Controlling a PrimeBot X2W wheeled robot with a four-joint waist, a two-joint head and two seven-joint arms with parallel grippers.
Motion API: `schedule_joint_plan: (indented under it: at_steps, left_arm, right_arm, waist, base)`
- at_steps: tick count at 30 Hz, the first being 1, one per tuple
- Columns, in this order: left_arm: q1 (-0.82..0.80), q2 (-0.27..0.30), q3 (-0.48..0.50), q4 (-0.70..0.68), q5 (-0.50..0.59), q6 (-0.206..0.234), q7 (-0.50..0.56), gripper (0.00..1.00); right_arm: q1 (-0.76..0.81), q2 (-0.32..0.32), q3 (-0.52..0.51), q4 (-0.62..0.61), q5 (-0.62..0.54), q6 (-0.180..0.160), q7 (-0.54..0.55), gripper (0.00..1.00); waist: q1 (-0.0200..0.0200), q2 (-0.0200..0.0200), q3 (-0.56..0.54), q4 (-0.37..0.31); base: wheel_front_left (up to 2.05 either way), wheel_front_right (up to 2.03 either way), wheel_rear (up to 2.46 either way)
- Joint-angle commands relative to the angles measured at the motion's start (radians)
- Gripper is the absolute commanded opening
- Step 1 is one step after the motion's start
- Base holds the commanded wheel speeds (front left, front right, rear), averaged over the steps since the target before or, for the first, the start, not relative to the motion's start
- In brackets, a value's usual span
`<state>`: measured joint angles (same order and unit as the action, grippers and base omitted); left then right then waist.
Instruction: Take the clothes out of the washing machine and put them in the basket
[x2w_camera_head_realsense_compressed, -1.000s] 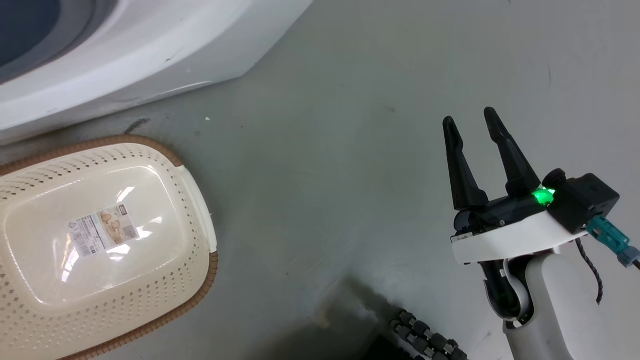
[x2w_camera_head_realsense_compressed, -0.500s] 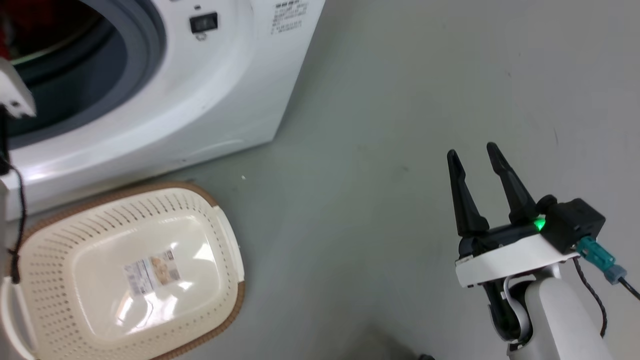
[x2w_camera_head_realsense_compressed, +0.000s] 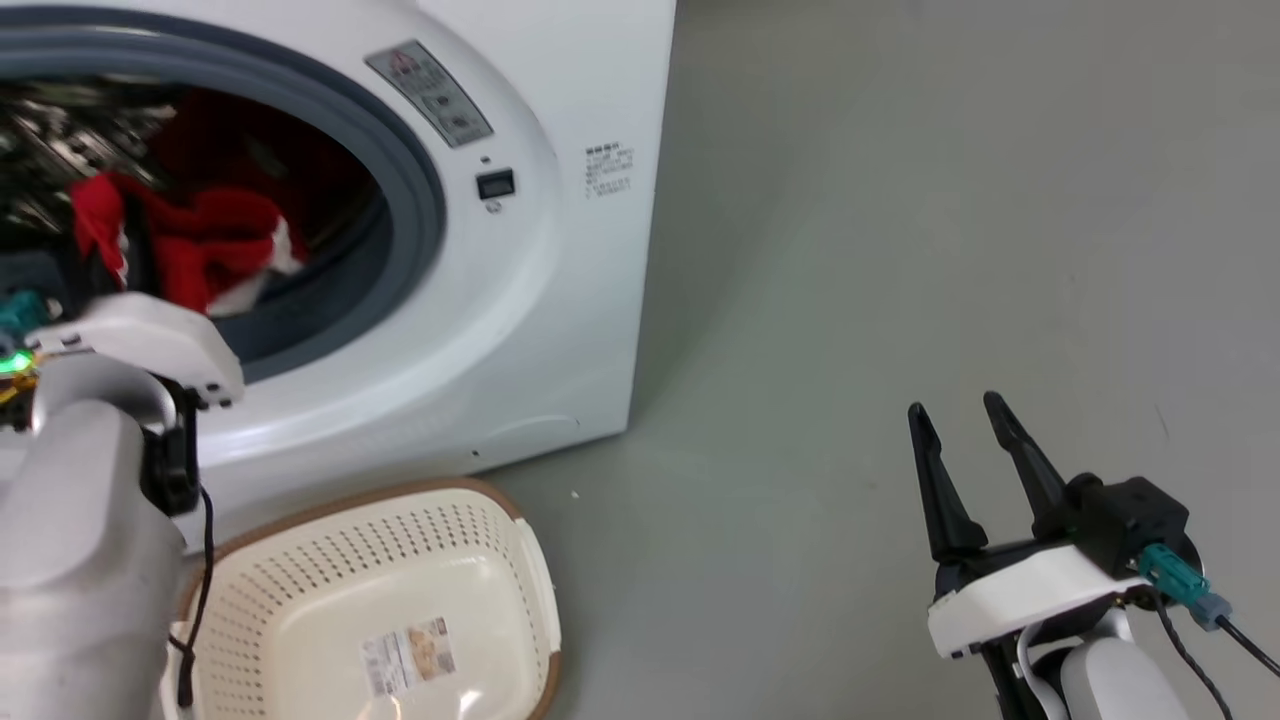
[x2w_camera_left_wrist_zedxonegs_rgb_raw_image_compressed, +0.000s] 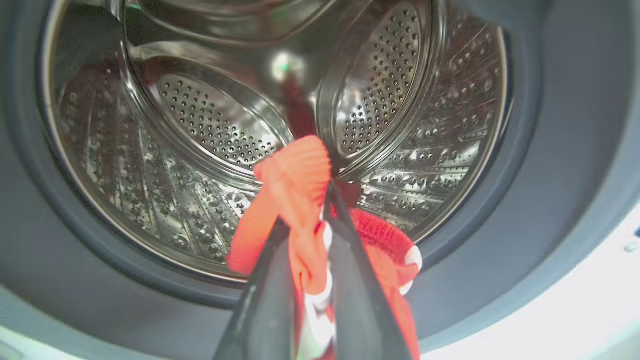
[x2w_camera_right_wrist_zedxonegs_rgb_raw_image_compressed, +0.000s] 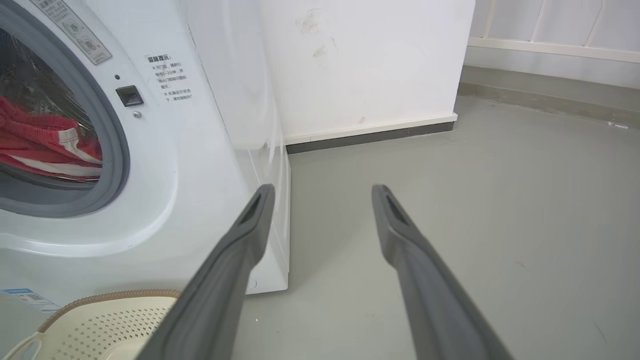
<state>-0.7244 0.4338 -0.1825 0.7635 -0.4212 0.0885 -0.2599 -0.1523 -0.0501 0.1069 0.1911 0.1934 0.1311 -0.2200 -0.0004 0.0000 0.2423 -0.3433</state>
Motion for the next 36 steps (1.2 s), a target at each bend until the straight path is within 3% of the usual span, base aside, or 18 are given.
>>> schedule_joint_plan:
  at_steps: [1,14,25,29,36]
  left_arm:
    - [0.044,-0.008,0.004,-0.039,-0.005,0.009,-0.006,0.0]
    - [0.278,-0.046,-0.006,-0.372,-0.004,0.086,0.009,0.0]
    - [0.577,-0.066,-0.036,-0.761,-0.006,0.192,0.1,0.0]
    - [0.658,-0.085,-0.062,-0.799,-0.017,0.207,0.125,0.0]
    - [0.712,-0.121,-0.084,-0.715,-0.045,0.202,0.111,0.0]
  right_arm:
    - [0.027,0.0,-0.007,-0.01,-0.008,-0.001,0.011,1.0]
    - [0.125,0.0,-0.04,-0.089,-0.028,-0.001,0.078,1.0]
    - [0.181,0.0,-0.058,-0.143,-0.042,-0.001,0.122,1.0]
    - [0.179,0.0,-0.056,-0.161,-0.046,-0.001,0.132,1.0]
    - [0.151,0.0,-0.042,-0.188,-0.046,-0.001,0.14,1.0]
  waist:
    - [0.0004,0.0,-0.074,0.036]
    - [0.0004,0.0,-0.155,0.107]
    - [0.0004,0.0,-0.187,0.193]
    - [0.0004,0.0,-0.178,0.217]
    - [0.0004,0.0,-0.11,0.21]
  base:
    - [0.0,0.0,0.0]
    - [0.0,0.0,0.0]
    - [0.0,0.0,0.0]
    - [0.0,0.0,0.0]
    - [0.0,0.0,0.0]
